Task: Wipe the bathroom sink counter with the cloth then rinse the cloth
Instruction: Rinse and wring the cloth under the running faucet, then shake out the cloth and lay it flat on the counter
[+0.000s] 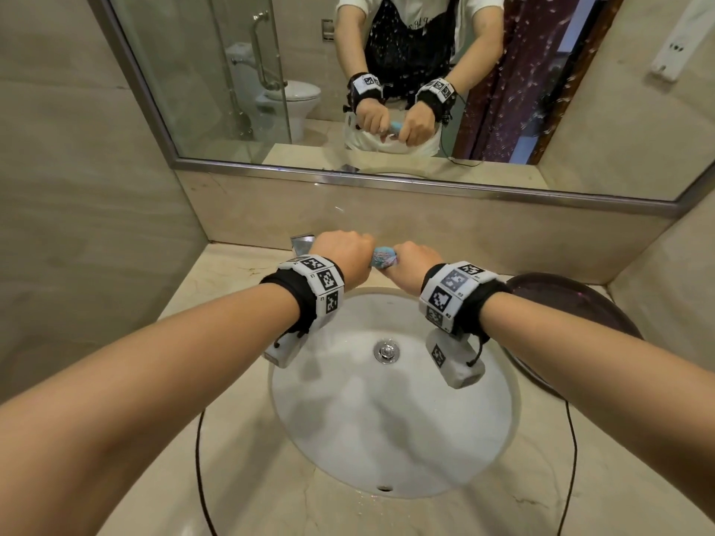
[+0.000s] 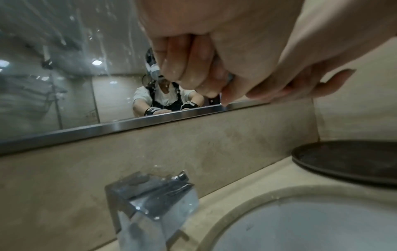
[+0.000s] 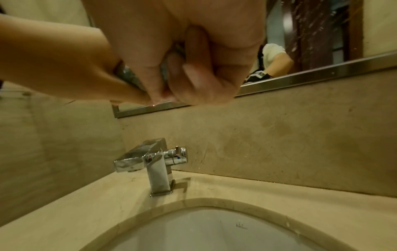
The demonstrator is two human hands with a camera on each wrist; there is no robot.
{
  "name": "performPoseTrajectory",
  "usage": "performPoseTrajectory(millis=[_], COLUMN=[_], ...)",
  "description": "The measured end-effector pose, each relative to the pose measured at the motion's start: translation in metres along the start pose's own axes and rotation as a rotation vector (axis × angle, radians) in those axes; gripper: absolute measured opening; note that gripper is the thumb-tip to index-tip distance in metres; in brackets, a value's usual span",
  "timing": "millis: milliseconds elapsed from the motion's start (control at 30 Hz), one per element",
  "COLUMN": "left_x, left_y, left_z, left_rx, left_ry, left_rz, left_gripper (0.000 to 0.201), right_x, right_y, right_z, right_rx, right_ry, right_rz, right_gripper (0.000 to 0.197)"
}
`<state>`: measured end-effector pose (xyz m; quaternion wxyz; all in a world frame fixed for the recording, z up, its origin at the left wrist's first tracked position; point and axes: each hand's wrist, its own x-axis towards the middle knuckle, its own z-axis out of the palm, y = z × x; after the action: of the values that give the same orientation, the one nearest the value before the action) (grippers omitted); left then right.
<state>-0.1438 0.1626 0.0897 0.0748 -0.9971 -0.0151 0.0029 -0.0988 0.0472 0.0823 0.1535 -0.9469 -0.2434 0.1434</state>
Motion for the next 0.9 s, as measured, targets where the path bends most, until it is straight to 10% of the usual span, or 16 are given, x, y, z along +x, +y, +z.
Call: performPoseTrajectory(millis=[567, 900], left_x=[-0.024, -0.060], left_y=[-0.036, -0.095], left_z=[0.007, 0.010], left_rx=[-0.505, -0.872], left_ry=[0.090, 0.251], left_rz=[0.126, -0.203], left_gripper=[0.044, 0.027], right_x=[0.017, 0.019], right_y=[-0.005, -0.073], right_z=[-0.002, 0.011], right_rx=[-0.006, 0.160], right_ry=[0.045, -0.088], right_rz=[-0.033, -0.338], right_gripper=[0.042, 0.054])
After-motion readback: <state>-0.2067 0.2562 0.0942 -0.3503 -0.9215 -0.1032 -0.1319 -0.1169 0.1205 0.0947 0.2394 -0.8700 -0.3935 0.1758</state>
